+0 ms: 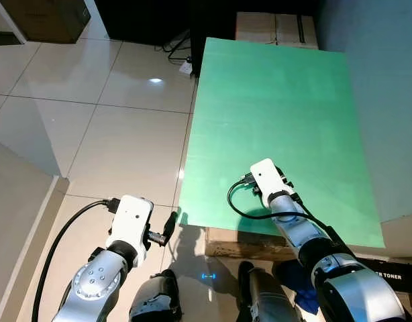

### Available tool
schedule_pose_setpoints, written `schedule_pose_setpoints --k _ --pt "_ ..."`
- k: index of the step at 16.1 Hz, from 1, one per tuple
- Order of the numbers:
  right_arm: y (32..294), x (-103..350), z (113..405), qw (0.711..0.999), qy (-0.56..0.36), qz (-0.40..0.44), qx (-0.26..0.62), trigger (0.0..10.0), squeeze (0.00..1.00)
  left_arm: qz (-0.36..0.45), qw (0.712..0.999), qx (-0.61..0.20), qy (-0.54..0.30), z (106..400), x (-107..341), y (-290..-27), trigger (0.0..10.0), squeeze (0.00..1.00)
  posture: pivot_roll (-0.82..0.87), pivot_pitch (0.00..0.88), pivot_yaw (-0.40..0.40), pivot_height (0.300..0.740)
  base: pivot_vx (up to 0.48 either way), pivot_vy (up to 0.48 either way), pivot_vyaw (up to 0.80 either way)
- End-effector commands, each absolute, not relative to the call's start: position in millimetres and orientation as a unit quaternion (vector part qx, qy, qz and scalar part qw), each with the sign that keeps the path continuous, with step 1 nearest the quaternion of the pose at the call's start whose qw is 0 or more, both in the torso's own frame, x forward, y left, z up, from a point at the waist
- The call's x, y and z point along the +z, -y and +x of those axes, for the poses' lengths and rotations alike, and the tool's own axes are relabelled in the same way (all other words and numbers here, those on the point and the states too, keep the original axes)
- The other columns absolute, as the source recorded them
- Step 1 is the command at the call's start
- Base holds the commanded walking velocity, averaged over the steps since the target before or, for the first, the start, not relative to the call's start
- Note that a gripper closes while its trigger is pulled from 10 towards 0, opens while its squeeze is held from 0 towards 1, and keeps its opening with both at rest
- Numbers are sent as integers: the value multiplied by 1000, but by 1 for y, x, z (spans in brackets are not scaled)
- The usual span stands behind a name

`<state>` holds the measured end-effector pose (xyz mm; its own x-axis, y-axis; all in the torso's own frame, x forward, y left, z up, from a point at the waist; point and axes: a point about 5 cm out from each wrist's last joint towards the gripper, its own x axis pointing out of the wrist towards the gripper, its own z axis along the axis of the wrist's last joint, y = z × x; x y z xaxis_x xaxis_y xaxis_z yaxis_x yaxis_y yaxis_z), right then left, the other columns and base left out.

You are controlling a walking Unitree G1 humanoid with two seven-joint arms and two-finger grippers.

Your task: Hang keys on a hook

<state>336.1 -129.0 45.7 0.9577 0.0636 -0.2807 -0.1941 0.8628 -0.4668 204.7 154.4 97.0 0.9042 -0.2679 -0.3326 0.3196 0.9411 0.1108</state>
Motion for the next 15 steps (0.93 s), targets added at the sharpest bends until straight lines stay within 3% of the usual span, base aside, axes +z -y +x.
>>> schedule_pose_setpoints --k 1,2,10,11,15 --pt "130 34 329 951 -153 -262 65 10000 1000 88 970 -152 -169 200 94 -155 10000 0 29 317 34 723 0 0 0" --pt "130 33 328 947 -158 -272 67 10000 0 88 970 -152 -169 199 95 -156 10000 0 31 315 34 723 0 0 0" --pt "132 20 319 938 -182 -287 73 10000 0 91 970 -151 -170 198 97 -157 10000 0 41 316 35 723 0 0 0" --pt "132 20 319 938 -179 -287 73 0 0 91 970 -151 -170 198 97 -157 10000 0 41 316 36 723 0 0 0" --pt "131 20 318 939 -176 -286 78 0 0 91 970 -151 -169 198 97 -156 10000 0 36 315 33 723 0 0 0"
